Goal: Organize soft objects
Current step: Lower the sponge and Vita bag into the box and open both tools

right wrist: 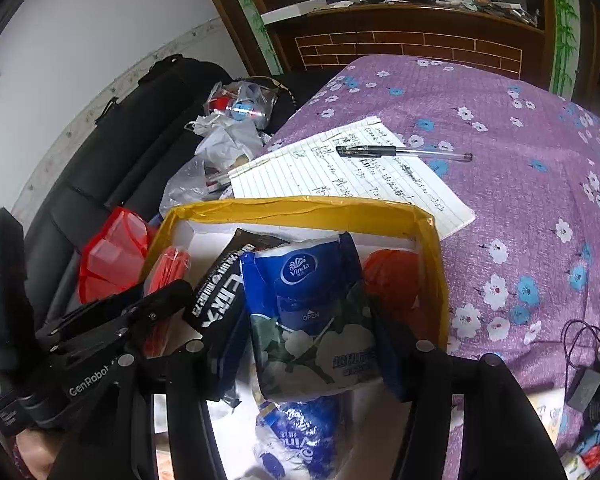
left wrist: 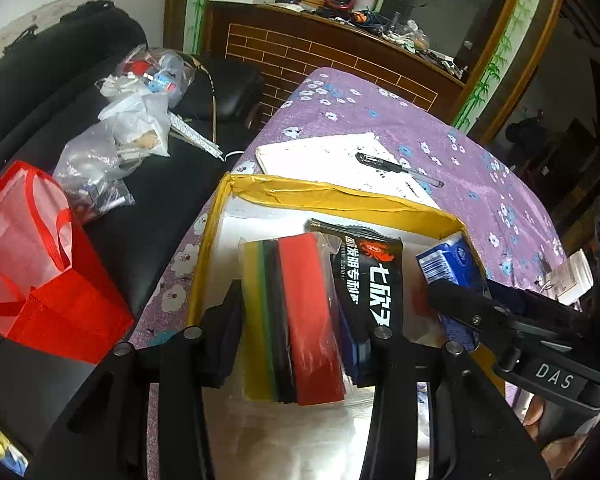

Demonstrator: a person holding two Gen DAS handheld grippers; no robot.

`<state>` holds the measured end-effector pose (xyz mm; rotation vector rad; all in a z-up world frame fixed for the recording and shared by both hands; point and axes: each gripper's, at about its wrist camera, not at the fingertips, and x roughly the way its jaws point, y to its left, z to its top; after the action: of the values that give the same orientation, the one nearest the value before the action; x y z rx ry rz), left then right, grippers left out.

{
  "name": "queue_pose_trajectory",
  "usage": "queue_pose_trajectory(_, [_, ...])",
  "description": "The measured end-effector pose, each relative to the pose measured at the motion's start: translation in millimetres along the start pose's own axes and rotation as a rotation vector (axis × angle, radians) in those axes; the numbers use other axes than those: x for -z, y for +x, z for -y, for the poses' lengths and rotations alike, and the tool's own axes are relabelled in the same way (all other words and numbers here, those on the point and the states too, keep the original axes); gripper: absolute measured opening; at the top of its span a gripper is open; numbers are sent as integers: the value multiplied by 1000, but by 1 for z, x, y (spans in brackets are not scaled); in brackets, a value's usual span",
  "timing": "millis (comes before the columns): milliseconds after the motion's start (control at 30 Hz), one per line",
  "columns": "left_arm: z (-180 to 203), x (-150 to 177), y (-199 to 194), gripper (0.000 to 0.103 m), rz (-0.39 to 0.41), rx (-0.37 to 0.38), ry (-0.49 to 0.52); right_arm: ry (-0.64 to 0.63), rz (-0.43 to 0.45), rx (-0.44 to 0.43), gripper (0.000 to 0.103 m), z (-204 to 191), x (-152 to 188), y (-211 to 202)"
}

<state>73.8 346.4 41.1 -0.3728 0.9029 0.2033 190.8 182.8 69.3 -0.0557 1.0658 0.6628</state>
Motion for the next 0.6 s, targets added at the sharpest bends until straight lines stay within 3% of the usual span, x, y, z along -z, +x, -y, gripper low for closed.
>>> queue_pose_trajectory(100, [1,-1,-1,51,1,5,0,-4,0,7,60,0,0,1])
queue_pose_trajectory(167, [2,-1,-3,53,6,5,5,-10,-4,2,67,-1,0,1])
queue_pose_trajectory(600, [14,13,-38,54,54,37,1,32,62,-90,68,8,17,-44])
